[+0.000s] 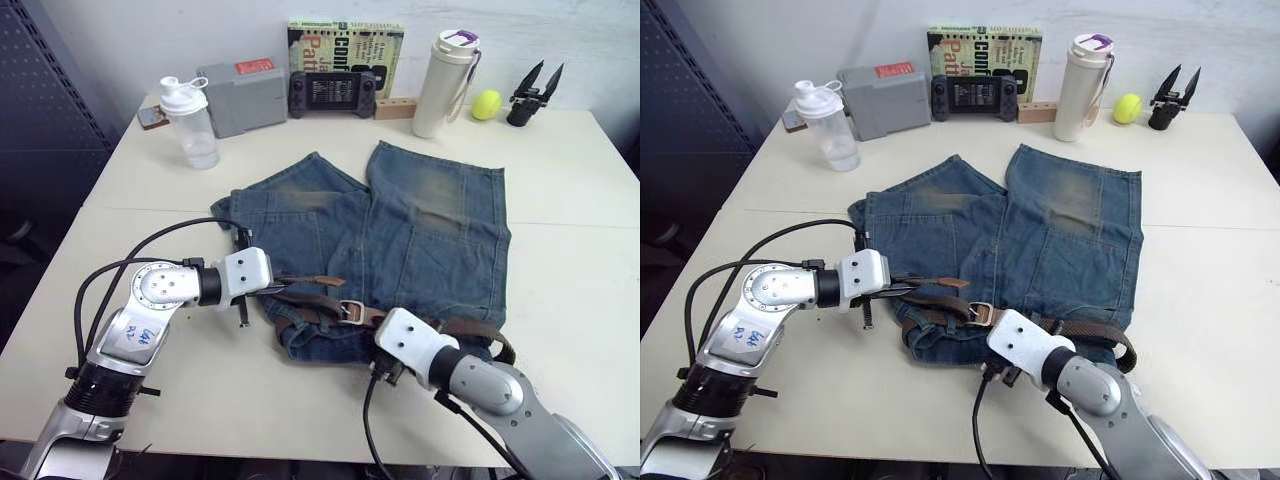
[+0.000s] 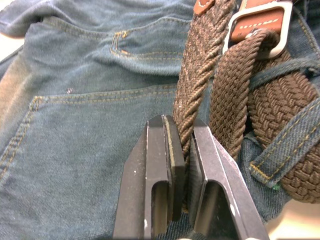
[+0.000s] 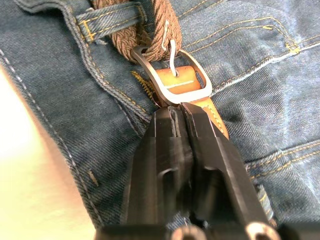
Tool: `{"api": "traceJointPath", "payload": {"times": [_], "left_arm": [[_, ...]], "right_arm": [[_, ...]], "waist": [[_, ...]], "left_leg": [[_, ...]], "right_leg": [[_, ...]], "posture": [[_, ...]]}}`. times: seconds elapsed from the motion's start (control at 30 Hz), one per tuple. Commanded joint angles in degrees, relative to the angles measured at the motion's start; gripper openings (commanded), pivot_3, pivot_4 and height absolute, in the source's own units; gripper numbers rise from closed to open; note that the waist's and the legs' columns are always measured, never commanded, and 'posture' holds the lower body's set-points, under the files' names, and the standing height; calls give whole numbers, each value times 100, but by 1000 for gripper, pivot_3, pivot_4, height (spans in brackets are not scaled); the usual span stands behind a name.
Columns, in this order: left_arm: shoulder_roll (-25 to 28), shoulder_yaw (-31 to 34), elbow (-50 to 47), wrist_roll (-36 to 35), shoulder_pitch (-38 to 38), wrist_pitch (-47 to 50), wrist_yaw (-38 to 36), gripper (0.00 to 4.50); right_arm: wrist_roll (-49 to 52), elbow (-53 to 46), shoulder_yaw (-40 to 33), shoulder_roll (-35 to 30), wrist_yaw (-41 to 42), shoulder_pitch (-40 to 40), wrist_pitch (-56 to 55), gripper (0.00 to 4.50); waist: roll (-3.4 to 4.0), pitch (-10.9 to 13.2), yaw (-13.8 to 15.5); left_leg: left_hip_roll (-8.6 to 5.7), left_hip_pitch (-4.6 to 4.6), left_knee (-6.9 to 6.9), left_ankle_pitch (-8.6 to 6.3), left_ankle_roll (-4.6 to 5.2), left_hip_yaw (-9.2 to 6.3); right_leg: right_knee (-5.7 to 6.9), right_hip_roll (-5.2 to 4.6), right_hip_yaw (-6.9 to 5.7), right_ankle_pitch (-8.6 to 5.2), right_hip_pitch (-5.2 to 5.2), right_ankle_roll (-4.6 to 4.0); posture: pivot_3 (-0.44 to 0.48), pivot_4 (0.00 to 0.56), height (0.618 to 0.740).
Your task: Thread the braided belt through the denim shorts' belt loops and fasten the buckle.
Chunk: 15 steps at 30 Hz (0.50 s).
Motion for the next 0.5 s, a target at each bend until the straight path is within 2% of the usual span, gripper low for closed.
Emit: {"api": "traceJointPath", "payload": {"times": [0.03,0.13,0.37,0.5], "left_arm": [[-31,57,-76,-91,-53,26,1,0],[-14,69,-25,-75,-42,-14,-29,0],[41,124,-54,-113,44,1,-66,0],[68,173,-100,-147,104,60,-61,0]], "right_arm": [[-571,-513,-41,-352,-212,454,-1035,2925],[-1133,-257,145,-598,-386,648,-1695,2925],[-1854,289,418,28,-850,344,-2127,2925],[-2250,501,551,234,-757,365,-2288,2925]], "waist": [[0,0,-1],[0,0,-2],[-3,1,-6],[-3,2,1]], "left_leg": [[1,1,0,0,0,1],[3,1,-2,0,-1,0],[5,2,-1,1,-2,5],[4,1,-2,1,-3,7]], "right_leg": [[0,1,0,0,0,0],[1,4,-1,0,-1,0],[2,6,1,0,-2,0],[0,6,2,0,-2,0]], "posture": [[0,150,731],[0,150,731],[0,150,731],[0,150,731]]}}
